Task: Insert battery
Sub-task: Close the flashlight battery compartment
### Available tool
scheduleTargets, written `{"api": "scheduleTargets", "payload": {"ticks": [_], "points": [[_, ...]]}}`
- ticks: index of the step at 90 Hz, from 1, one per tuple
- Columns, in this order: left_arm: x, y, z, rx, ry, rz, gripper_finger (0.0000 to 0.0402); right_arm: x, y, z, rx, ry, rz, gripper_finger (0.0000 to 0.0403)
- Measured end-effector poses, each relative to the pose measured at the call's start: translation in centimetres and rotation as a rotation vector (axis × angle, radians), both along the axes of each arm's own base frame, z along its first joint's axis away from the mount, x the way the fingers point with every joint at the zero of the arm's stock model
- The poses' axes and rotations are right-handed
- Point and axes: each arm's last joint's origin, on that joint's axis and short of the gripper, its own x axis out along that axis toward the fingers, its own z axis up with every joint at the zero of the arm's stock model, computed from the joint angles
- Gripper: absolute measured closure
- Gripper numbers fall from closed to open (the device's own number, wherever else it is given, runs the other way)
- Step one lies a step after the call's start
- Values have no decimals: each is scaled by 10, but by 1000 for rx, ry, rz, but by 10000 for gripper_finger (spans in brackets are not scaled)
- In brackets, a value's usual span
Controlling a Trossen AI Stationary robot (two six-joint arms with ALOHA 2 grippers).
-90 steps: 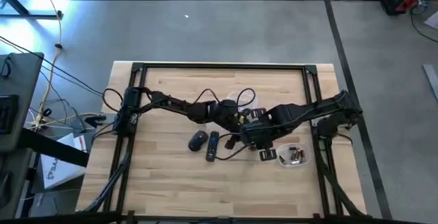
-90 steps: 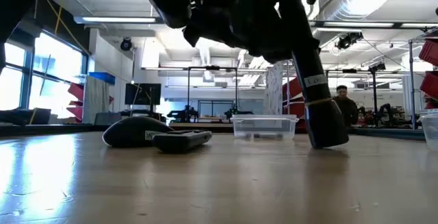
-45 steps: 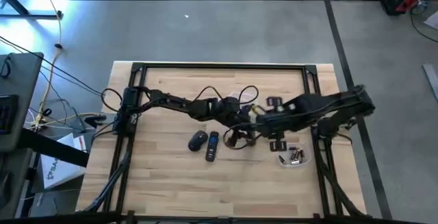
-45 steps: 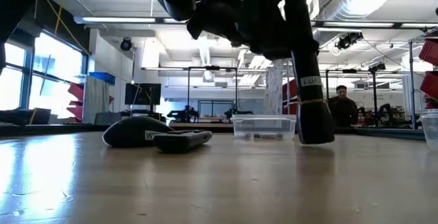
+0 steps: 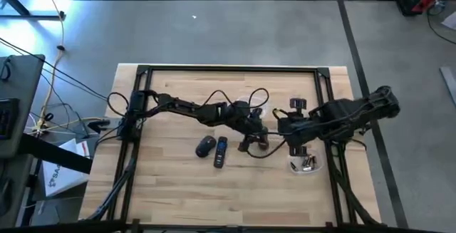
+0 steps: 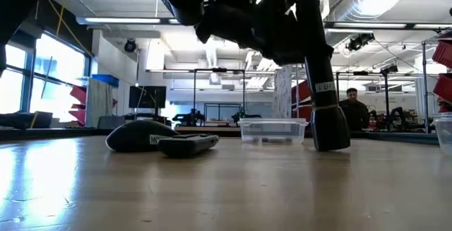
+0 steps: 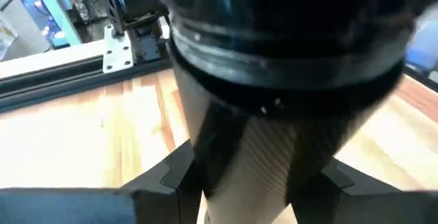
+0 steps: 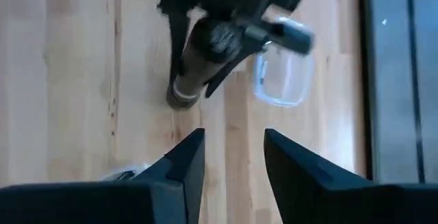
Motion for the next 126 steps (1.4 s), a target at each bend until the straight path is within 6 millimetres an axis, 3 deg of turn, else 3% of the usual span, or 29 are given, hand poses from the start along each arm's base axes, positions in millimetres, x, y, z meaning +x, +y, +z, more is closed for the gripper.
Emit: {"api": "scheduleTargets", "payload": {"ticks": [11, 21, 47, 61, 74, 92, 110, 126], "points": [[0, 0, -1, 0, -1, 0, 255, -11, -7, -33, 22, -43, -1, 286], [3, 0, -4, -11, -12, 9, 255, -23, -16, -50, 49, -142, -1, 286], [4, 1, -6, -26, -14, 25, 255, -57, -36, -61, 48, -484, -32, 286], [5, 3, -7, -21, -30, 32, 255, -71, -40, -72, 152, -631, -51, 286], [8, 8, -11, -25, -63, 46, 255, -77, -43, -63, 172, -734, -19, 286], [14, 11, -21, -33, -103, 53, 255, -77, -51, -35, 128, -712, 82, 286], [15, 14, -24, -31, -116, 57, 255, -63, -65, -29, 64, -489, 110, 281], [15, 20, -24, -30, -127, 73, 255, -34, -81, -16, 135, -294, 145, 248]]}}
